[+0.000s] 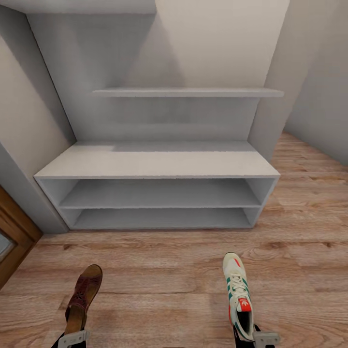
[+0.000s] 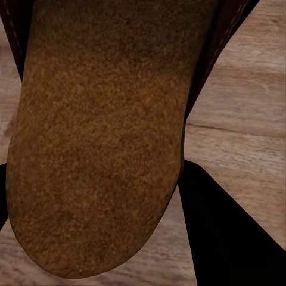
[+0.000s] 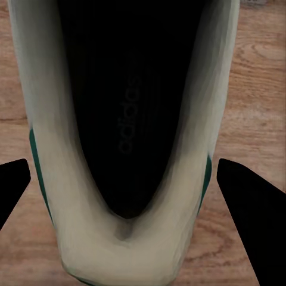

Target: Pick up the two gym shoes and the two sandals from the corridor floor and place them onto the hallstand (shoe rack) in the corridor, making sure they are on the rack and not on the floor. Arrange them so the two gym shoes are next to each other and the two sandals are next to each other.

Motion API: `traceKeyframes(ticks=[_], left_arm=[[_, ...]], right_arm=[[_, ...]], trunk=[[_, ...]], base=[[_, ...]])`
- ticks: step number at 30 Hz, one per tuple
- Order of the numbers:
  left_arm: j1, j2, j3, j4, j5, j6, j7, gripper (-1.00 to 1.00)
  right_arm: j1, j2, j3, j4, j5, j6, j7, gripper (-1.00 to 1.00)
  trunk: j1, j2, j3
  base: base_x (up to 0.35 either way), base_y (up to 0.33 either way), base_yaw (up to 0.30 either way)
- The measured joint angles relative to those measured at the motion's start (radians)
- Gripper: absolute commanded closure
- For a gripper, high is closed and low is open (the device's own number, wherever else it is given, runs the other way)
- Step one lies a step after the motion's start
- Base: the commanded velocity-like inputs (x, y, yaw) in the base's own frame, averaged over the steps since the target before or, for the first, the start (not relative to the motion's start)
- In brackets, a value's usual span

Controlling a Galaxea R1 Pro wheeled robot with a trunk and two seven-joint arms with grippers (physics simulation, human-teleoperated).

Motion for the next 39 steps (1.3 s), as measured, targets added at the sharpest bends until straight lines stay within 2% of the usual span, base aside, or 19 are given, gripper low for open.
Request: traceKeyframes(ticks=[9,13,15,16,18,21,23,26,29,32,34,35,39], left_arm=[[-0.002,0.001,-0.004,-0.003,0.0,0.014,-0.002,1.0],[-0.014,0.001,-0.004,-0.01,0.001,0.057,-0.002,1.0],[-0.022,0.0,-0.005,-0.025,0.001,0.117,-0.002,1.0],[-0.04,-0.001,-0.004,-0.044,0.001,0.172,-0.002,1.0],[-0.066,-0.001,-0.005,-0.069,0.0,0.239,-0.001,1.0],[-0.133,0.003,-0.006,-0.124,-0.001,0.415,0.001,1.0],[-0.177,0.007,-0.006,-0.15,-0.002,0.508,0.002,1.0],[-0.239,0.011,-0.006,-0.178,-0.005,0.606,0.001,1.0],[-0.315,0.015,-0.008,-0.191,-0.025,0.689,0.001,1.0],[-0.386,0.019,-0.009,-0.193,-0.074,0.761,0.013,1.0],[-0.432,0.02,-0.008,-0.196,-0.115,0.802,0.051,1.0],[-0.447,0.019,-0.007,-0.2,-0.13,0.813,0.073,1.0],[-0.468,0.013,-0.004,-0.235,-0.151,0.834,0.127,1.0]], right_arm=[[0.0,-0.001,-0.006,-0.005,-0.002,0.0,-0.005,1.0],[0.0,-0.019,-0.018,-0.006,-0.005,0.0,-0.006,1.0],[0.0,-0.04,-0.04,-0.006,-0.008,-0.001,-0.004,1.0],[0.0,-0.054,-0.055,-0.005,-0.006,0.0,-0.004,1.0],[0.0,-0.07,-0.083,-0.004,-0.007,0.0,-0.002,1.0],[0.0,-0.102,-0.161,-0.003,-0.007,0.001,0.0,1.0],[0.0,-0.113,-0.205,-0.002,-0.006,0.001,0.001,1.0],[0.0,-0.122,-0.25,-0.003,-0.006,0.001,0.001,1.0],[0.0,-0.137,-0.277,-0.002,-0.006,0.002,0.001,1.0],[0.0,-0.146,-0.283,0.0,-0.004,0.002,0.0,1.0],[0.0,-0.148,-0.284,0.002,-0.003,0.003,0.0,1.0],[0.0,-0.147,-0.283,0.003,-0.002,0.003,0.001,1.0],[0.0,-0.141,-0.283,0.005,0.0,0.004,0.001,1.0]], trunk=[[0.0,0.0,0.0],[0.0,0.0,0.0],[0.0,0.0,0.0],[0.0,0.0,0.0],[0.0,0.0,0.0],[0.0,0.0,0.0],[0.0,0.0,0.0],[0.0,0.0,0.0],[0.0,0.0,0.0],[0.0,0.0,0.0],[0.0,0.0,0.0],[0.0,0.0,0.0],[0.0,0.0,0.0]], base=[[0.0,0.0,0.0],[0.0,0.0,0.0],[0.0,0.0,0.0],[0.0,0.0,0.0],[0.0,0.0,0.0],[0.0,0.0,0.0],[0.0,0.0,0.0],[0.0,0.0,0.0],[0.0,0.0,0.0],[0.0,0.0,0.0],[0.0,0.0,0.0],[0.0,0.0,0.0],[0.031,0.0,0.0]])
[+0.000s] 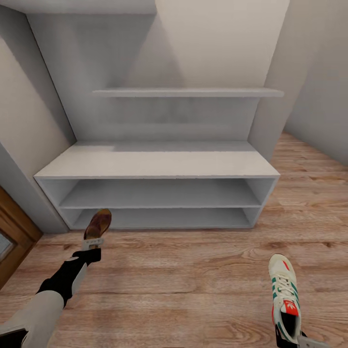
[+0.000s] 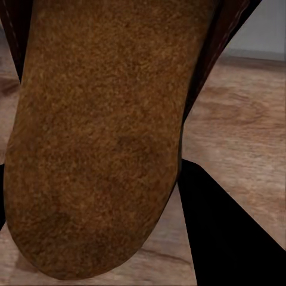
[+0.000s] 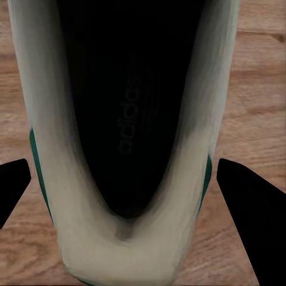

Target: Pick up the two gym shoes and the two sandals from the corridor floor and place them onto the hallstand (shoe rack) in the corridor, making sure they are on the rack and not on the floor. Arrange them so the two gym shoes are next to each other and the two sandals are next to each other.

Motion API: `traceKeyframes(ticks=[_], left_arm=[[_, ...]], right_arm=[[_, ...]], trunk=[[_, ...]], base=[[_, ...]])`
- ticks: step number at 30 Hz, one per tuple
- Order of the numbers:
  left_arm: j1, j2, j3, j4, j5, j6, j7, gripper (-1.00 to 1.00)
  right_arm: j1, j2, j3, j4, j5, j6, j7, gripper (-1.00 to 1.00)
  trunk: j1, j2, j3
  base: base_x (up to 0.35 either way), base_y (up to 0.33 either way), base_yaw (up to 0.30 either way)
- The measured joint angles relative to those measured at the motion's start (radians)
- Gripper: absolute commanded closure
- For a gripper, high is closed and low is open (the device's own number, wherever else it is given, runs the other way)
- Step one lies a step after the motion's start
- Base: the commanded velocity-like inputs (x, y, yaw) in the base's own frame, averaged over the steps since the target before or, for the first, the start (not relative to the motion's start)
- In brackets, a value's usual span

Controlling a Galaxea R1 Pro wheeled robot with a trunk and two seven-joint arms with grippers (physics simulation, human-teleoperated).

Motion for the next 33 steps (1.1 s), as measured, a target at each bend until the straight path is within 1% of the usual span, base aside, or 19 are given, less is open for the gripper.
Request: traceKeyframes(ticks=[3,16,22,26,27,28,29,30,31,32,33], left_arm=[[-0.007,0.0,0.001,-0.011,-0.005,0.006,0.012,1.0],[-0.005,0.004,0.002,-0.012,-0.004,0.008,0.009,1.0],[-0.004,0.004,0.002,-0.012,-0.002,0.008,0.009,1.0],[-0.005,0.005,0.003,-0.012,-0.001,0.008,0.01,1.0],[-0.005,0.005,0.003,-0.012,0.0,0.008,0.01,1.0],[-0.004,0.006,0.003,-0.012,0.0,0.008,0.009,1.0],[-0.004,0.006,0.003,-0.012,-0.001,0.008,0.009,1.0],[-0.004,0.006,0.004,-0.012,-0.001,0.008,0.01,1.0],[-0.004,0.006,0.004,-0.012,-0.001,0.008,0.011,1.0],[-0.005,0.006,0.004,-0.012,-0.002,0.007,0.012,1.0],[-0.004,0.005,0.004,-0.012,-0.002,0.007,0.013,1.0]], right_arm=[[0.0,-0.004,-0.002,0.0,-0.001,0.0,0.0,1.0],[0.0,-0.009,-0.001,0.003,0.0,-0.001,-0.001,1.0],[0.0,-0.012,-0.003,0.003,-0.001,-0.002,-0.002,1.0],[0.001,-0.036,-0.007,0.023,-0.002,-0.003,-0.004,1.0],[0.002,-0.049,-0.025,0.046,-0.005,-0.003,-0.003,1.0],[0.002,-0.055,-0.051,0.057,-0.009,-0.003,-0.003,1.0],[0.002,-0.06,-0.087,0.068,-0.006,-0.003,-0.003,1.0],[0.002,-0.065,-0.162,0.077,-0.007,-0.002,-0.002,1.0],[0.002,-0.066,-0.184,0.078,-0.011,-0.003,-0.002,1.0],[0.002,-0.067,-0.174,0.08,-0.001,-0.002,-0.001,1.0],[0.002,-0.067,-0.181,0.08,-0.001,-0.002,-0.001,1.0]], trunk=[[-0.001,0.0,0.0],[-0.001,0.0,0.0],[-0.001,0.0,0.0],[-0.001,0.0,0.0],[-0.001,0.0,0.0],[-0.001,0.0,0.0],[-0.001,0.0,0.0],[0.0,0.0,0.0],[0.0,0.0,0.0],[0.0,0.0,0.0],[0.0,0.0,0.0]], base=[[0.293,0.0,0.0],[0.331,0.001,0.0],[0.334,0.076,0.0],[0.334,0.128,0.0],[0.33,0.136,0.0],[0.323,0.138,0.0],[0.253,0.121,0.0],[0.197,0.083,0.0],[0.131,0.053,0.0],[0.067,0.027,0.0],[0.043,0.017,0.0]])
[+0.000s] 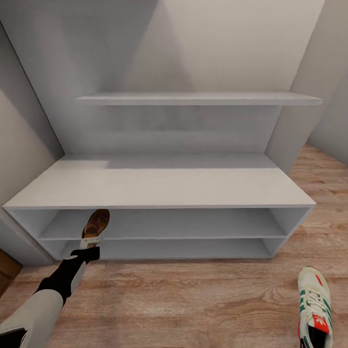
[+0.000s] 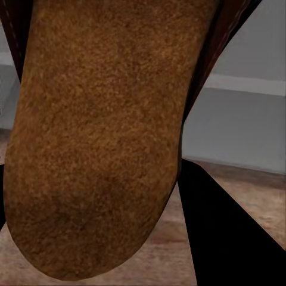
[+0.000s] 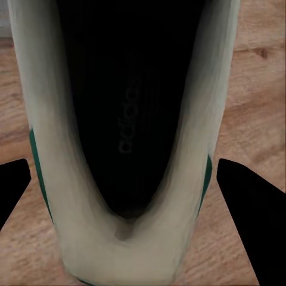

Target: Pick up the two gym shoes and the two sandals from the corridor floor and place them onto the hallstand (shoe rack) in the corridor, making sure they are on the rack and not on the floor. Arrange them so the two gym shoes are next to each other and the two sandals are next to each other.

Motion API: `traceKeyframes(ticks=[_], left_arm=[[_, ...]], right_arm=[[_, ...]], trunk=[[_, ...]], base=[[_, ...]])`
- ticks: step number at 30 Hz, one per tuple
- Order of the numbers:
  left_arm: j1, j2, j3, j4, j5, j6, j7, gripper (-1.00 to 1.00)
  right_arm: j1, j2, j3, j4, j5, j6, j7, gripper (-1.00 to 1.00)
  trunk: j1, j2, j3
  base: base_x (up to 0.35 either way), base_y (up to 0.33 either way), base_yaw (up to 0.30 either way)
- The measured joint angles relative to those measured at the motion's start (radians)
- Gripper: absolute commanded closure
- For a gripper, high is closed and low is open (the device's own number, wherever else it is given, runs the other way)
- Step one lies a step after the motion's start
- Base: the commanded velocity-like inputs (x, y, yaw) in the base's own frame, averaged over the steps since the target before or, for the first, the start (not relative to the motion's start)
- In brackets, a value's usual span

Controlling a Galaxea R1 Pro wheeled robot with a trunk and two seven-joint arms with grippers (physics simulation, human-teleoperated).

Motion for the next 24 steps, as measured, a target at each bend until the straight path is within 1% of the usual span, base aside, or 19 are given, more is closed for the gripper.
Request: traceKeyframes(ticks=[1,5,11,19,24], left_arm=[[0.001,0.0,0.0,0.0,0.0,0.0,0.0,1.0],[0.002,-0.001,0.0,0.0,-0.001,-0.001,0.001,1.0],[0.002,-0.002,0.0,0.0,-0.002,-0.001,0.002,1.0],[0.003,-0.001,-0.001,-0.001,-0.002,-0.001,0.003,1.0],[0.002,-0.001,-0.001,-0.001,-0.002,-0.001,0.004,1.0]], right_arm=[[0.0,-0.001,-0.009,0.001,-0.004,0.0,0.0,1.0],[0.0,-0.002,-0.01,0.003,-0.003,-0.001,0.0,1.0],[0.0,-0.002,-0.01,0.005,-0.002,-0.001,0.0,1.0],[0.0,-0.002,-0.011,0.006,-0.002,-0.001,0.0,1.0],[0.0,-0.002,-0.011,0.006,-0.002,-0.001,0.0,1.0]], trunk=[[0.0,0.0,0.0],[0.0,0.0,0.0],[0.0,0.0,0.0],[0.0,0.0,0.0],[0.0,0.0,0.0]], base=[[0.034,0.014,0.0],[0.046,0.005,0.0],[0.248,0.001,0.0],[0.073,0.0,0.0],[0.25,0.0,0.0]])
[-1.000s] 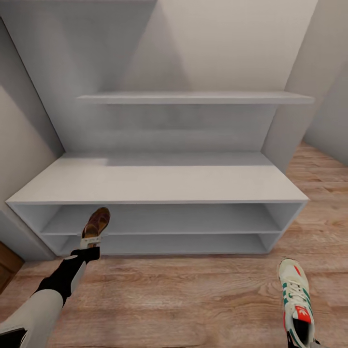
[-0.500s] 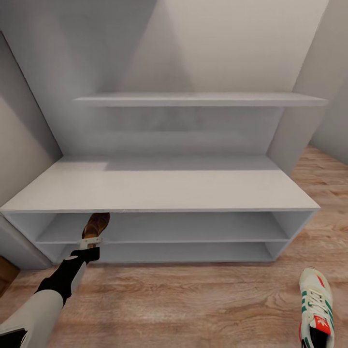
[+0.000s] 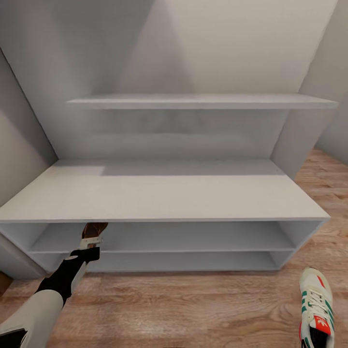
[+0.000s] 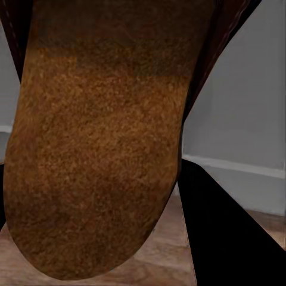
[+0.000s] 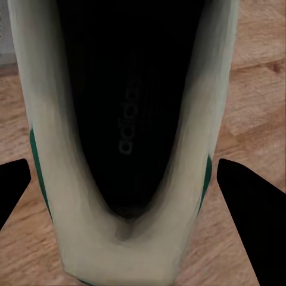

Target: Pick up the two gym shoes and the two sandals from the corridor floor and place them onto the hallstand (shoe rack) in the corridor, making sure they are on the rack and not on the floor. Arrange them so the two gym shoes are next to each other and the two sandals are next to each other.

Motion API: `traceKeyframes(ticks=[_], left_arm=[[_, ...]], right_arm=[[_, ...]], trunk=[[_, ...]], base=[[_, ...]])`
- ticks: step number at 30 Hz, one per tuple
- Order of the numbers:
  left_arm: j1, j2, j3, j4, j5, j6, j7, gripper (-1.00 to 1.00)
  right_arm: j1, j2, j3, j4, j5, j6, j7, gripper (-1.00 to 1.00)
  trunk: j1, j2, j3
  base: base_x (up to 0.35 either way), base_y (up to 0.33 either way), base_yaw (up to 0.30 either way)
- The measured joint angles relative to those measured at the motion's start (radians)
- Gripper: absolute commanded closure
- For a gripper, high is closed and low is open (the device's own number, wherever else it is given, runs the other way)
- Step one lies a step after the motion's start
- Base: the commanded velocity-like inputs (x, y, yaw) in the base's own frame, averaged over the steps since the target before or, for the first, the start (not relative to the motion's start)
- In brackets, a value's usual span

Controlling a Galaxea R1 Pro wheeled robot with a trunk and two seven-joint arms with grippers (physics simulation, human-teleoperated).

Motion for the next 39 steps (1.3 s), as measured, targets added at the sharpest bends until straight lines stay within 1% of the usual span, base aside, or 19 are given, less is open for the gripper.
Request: traceKeyframes(ticks=[5,12,18,28,29,39], left_arm=[[0.0,0.0,0.0,0.0,0.0,0.0,0.0,1.0],[0.001,0.0,0.0,0.0,-0.001,0.0,0.0,1.0],[0.0,-0.001,0.0,0.0,-0.001,0.0,0.001,1.0],[0.004,-0.002,-0.003,0.001,-0.002,-0.001,0.0,1.0],[0.003,-0.001,-0.003,0.001,-0.002,-0.001,0.0,-1.0],[-0.001,0.001,-0.002,-0.002,-0.005,-0.001,0.002,-1.0]], right_arm=[[0.0,0.0,0.001,0.0,0.001,0.0,0.0,1.0],[0.0,0.0,0.0,0.0,0.0,0.0,0.0,1.0],[0.0,0.0,0.0,0.0,0.0,0.0,-0.001,1.0],[0.0,0.0,0.0,0.0,0.0,0.0,-0.001,1.0],[0.0,0.0,0.0,0.0,0.0,0.0,-0.001,1.0],[0.0,0.0,0.0,0.0,0.0,0.0,-0.001,1.0]], trunk=[[0.0,0.0,0.0],[0.0,0.0,0.0],[0.0,0.0,0.0],[0.001,0.0,0.0],[0.001,0.0,0.0],[0.001,0.0,0.0]], base=[[0.236,0.0,0.0],[0.055,0.0,0.0],[0.172,0.0,0.0],[0.022,0.0,0.0],[0.001,0.0,0.0],[0.0,0.0,0.0]])
